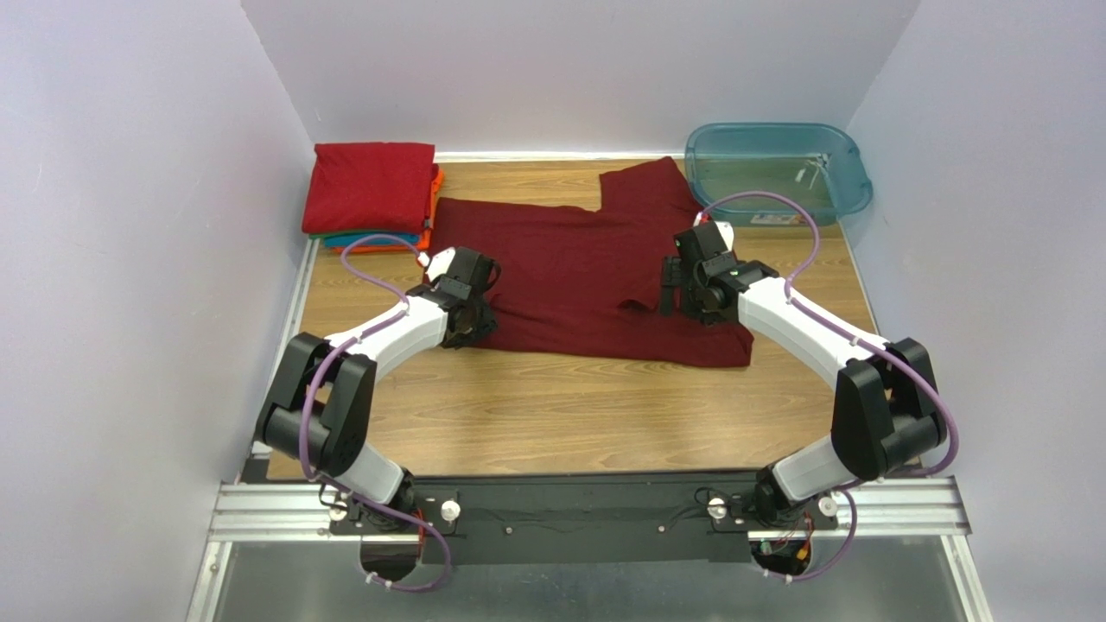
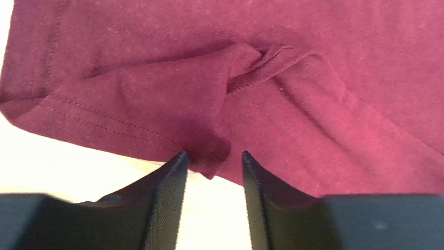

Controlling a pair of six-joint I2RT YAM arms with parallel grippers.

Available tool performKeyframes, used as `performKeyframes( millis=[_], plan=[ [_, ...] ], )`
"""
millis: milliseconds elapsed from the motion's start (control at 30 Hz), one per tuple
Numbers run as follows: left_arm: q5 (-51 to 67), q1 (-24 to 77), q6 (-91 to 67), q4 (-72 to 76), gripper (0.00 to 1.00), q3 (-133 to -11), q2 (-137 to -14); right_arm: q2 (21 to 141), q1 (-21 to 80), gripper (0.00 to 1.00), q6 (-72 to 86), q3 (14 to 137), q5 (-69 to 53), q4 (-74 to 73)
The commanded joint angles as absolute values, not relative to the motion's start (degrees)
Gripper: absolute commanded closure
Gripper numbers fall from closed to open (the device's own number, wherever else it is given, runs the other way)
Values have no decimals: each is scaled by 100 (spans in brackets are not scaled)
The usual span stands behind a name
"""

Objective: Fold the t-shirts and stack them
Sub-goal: Fold the tshirt

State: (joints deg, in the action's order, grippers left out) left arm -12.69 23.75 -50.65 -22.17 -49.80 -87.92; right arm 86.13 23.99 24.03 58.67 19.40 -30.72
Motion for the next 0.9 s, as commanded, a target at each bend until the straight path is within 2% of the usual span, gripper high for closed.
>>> performKeyframes(
  millis=[0, 167, 333, 400, 433, 467, 867],
  plan=[
    [-1512, 2364, -5080, -2408, 51, -5019, -8850, 8429, 2408, 0, 2514, 5766, 2329, -2971],
    [-1512, 2364, -4984, -2557, 52, -5264, -9105, 8394, 2408, 0, 2514, 5748, 2329, -2971],
    [-1608, 2364, -4983, -2786, 61, -5388, -9228, 8315, 2408, 0, 2522, 5704, 2391, -2962],
    [-1635, 2364, -5027, -2856, 71, -5432, -9255, 8306, 2408, 0, 2540, 5687, 2417, -2953],
    [-1617, 2364, -5036, -2865, 93, -5432, -9220, 8297, 2408, 0, 2540, 5687, 2426, -2953],
    [-1626, 2364, -5071, -2883, 100, -5423, -9202, 8288, 2408, 0, 2540, 5678, 2426, -2944],
    [-2135, 2294, -4932, -3366, 100, -5826, -8965, 8253, 2408, 0, 2522, 5643, 2355, -2918]
  ],
)
